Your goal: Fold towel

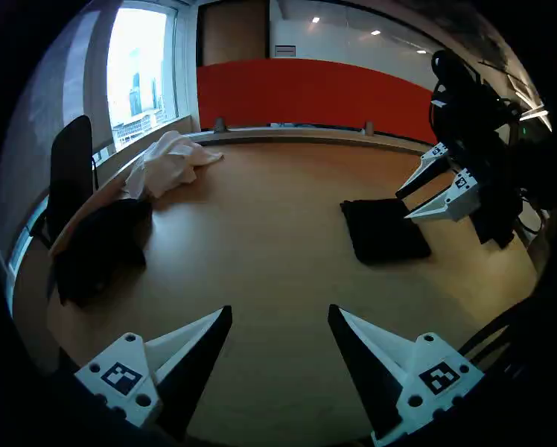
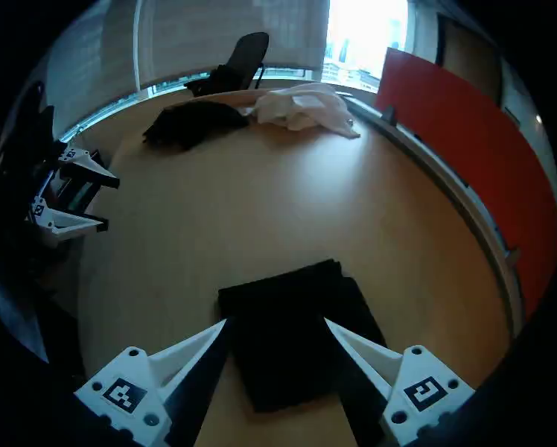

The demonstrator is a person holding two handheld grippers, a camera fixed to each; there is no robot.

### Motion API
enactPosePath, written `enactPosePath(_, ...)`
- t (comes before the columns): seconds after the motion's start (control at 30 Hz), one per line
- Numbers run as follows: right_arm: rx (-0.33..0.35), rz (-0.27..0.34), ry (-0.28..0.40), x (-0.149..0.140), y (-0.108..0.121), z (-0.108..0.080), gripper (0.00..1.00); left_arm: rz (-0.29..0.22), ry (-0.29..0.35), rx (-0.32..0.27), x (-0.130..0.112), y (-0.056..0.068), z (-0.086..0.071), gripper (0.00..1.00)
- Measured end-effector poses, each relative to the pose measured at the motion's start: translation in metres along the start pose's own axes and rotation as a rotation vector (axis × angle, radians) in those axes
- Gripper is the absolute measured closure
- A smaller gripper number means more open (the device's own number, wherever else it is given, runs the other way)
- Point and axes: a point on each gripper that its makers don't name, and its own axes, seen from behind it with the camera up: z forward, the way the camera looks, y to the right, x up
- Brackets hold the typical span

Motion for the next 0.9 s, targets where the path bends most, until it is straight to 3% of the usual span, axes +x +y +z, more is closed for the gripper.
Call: enactPosePath(0.9, -0.048, 0.097, -0.087, -0.075, -0.011, -0.013, 0.18, 0.013, 0.001, -0.002, 0.004, 0.002, 0.001, 0.04)
